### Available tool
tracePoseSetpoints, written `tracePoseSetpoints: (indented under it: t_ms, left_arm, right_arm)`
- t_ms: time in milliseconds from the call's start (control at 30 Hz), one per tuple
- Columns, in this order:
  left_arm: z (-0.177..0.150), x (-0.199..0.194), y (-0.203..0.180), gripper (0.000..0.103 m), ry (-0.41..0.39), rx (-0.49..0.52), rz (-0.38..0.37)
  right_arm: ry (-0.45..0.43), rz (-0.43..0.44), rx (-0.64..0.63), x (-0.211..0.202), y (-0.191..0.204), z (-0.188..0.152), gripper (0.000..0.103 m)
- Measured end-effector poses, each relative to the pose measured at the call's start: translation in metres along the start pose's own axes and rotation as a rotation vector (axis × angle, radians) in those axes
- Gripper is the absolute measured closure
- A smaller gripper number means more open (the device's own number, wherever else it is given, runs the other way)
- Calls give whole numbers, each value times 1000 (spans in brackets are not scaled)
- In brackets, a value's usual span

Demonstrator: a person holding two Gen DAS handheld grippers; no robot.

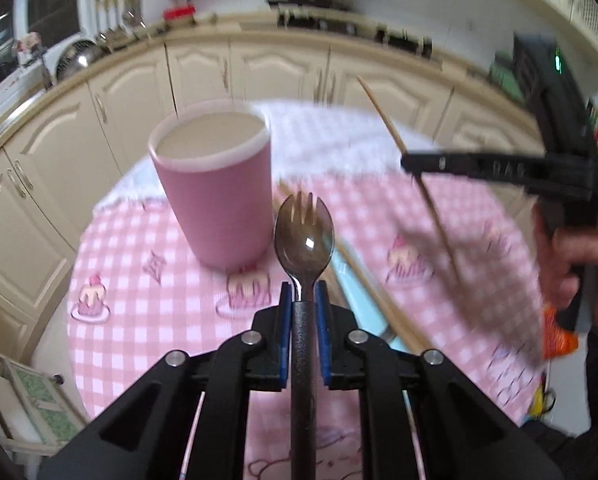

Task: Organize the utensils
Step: 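Drop the spoon into the pink cup with the left tool while the right tool drops the chopstick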

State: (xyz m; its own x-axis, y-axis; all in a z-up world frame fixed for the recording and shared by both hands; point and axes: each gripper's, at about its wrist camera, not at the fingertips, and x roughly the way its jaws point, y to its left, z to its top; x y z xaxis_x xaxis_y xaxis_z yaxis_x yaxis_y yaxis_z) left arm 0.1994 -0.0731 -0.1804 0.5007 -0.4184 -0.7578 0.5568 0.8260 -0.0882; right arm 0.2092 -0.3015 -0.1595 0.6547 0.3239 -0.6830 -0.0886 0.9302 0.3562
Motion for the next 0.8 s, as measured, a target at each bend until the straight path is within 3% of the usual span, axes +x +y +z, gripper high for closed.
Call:
tracePoseSetpoints:
  t_ms: [300,667,800]
  left_arm:
    - [46,-52,19,92,-314,-127,25]
    - [102,-95,44,92,-612,-206,20]
    - [117,-99,51,92,-682,-237,5]
  right_arm:
    - [-136,47,-31,-25,27,32,97]
    - [-291,84,-126,-62,72,79,97]
    - [-341,107,-164,-77,90,98,97]
